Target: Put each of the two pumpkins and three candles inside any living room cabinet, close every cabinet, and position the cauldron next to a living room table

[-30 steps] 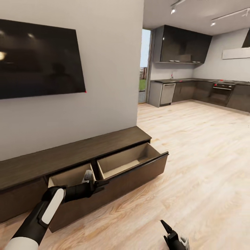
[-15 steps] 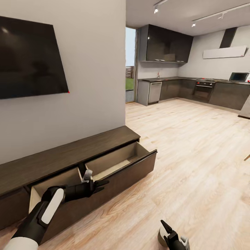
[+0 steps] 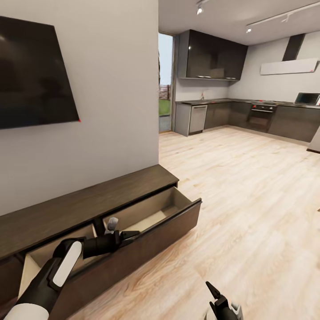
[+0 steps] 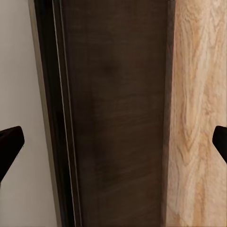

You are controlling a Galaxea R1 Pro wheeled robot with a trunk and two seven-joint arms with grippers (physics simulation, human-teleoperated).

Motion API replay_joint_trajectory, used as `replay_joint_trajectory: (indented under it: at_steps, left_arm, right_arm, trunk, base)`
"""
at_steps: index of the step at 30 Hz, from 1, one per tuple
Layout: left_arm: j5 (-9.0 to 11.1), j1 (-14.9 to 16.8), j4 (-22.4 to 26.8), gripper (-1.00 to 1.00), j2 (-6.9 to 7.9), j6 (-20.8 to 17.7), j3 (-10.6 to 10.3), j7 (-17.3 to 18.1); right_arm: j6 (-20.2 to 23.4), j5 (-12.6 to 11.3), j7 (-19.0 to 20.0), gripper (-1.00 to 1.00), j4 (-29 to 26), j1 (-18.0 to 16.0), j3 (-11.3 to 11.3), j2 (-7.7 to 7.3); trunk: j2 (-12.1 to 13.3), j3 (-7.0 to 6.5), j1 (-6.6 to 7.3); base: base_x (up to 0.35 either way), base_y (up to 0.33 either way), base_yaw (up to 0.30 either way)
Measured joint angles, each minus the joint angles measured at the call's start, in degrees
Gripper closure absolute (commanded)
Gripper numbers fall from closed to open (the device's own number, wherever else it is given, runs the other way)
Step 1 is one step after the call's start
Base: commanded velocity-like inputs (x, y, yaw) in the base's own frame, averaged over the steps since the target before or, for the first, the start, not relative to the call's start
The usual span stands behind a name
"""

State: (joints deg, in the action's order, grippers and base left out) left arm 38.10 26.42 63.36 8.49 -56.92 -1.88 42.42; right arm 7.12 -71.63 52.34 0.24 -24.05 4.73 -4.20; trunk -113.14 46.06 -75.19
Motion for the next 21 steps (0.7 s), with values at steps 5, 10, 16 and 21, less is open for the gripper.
replay_joint_trajectory:
  at_steps: [5,10,16,21]
  left_arm:
    - [-0.08,0.0,-0.09,-1.0,0.0,0.02,0.0,0.0]
    - [-0.08,0.0,-0.08,-1.0,0.0,0.02,-0.02,-0.01]
    - [-0.16,0.0,-0.08,-1.0,0.0,0.02,-0.08,0.0]
    - [-0.17,0.0,-0.08,-1.0,-0.01,0.02,-0.08,0.0]
  right_arm:
    - [-0.04,0.0,-0.04,-1.0,0.0,0.0,-0.05,0.0]
    - [-0.11,0.0,-2.32,-1.0,0.0,0.0,-0.07,0.0]
    - [-0.2,-0.33,-15.65,-1.0,-0.06,0.0,-0.35,-0.08]
    - [-0.72,-0.44,-25.54,-1.0,-0.13,0.0,-0.49,-0.07]
  trunk:
    - [0.0,0.0,-0.01]
    - [0.0,0.0,-0.01]
    - [0.0,0.0,-0.02]
    - [0.0,0.0,-0.02]
  base:
    - [0.136,-0.098,0.0]
    - [0.08,-0.083,0.0]
    - [0.007,-0.008,0.0]
    - [0.0,0.0,0.0]
